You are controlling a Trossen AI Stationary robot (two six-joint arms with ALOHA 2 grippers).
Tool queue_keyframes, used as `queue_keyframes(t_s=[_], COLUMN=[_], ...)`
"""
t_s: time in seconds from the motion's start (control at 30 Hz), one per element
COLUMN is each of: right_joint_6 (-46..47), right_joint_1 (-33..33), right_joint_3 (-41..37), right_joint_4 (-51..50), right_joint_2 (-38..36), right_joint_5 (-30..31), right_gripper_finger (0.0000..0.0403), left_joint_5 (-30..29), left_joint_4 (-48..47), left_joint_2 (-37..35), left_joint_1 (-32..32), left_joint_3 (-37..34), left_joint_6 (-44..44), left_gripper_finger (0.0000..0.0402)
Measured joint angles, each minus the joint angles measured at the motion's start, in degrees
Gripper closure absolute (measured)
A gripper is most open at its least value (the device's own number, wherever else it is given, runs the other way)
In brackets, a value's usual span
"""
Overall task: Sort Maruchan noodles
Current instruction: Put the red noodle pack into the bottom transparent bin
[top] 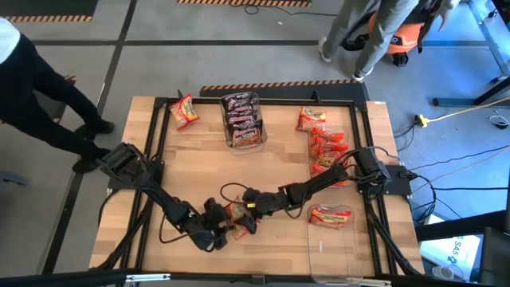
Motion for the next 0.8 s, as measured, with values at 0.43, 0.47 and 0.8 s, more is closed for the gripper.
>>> queue_keyframes(t_s=[0.43,0.47,0.8], right_joint_6=[-4.34,-5.38,-14.67], right_joint_1=[-0.16,-0.17,0.25], right_joint_3=[0.15,0.16,0.29], right_joint_4=[-2.55,-2.84,-19.96], right_joint_2=[-0.25,-0.68,-13.3], right_joint_5=[-1.35,-1.79,-4.21], right_gripper_finger=[0.0292,0.03,0.0334], left_joint_5=[1.27,1.8,6.57], left_joint_4=[-1.25,-1.67,-5.95], left_joint_2=[-2.49,-3.09,-11.58], left_joint_1=[-0.45,-0.64,-4.01], left_joint_3=[1.41,1.41,1.59], left_joint_6=[4.73,5.83,9.18], left_gripper_finger=[0.0217,0.0217,0.0217])
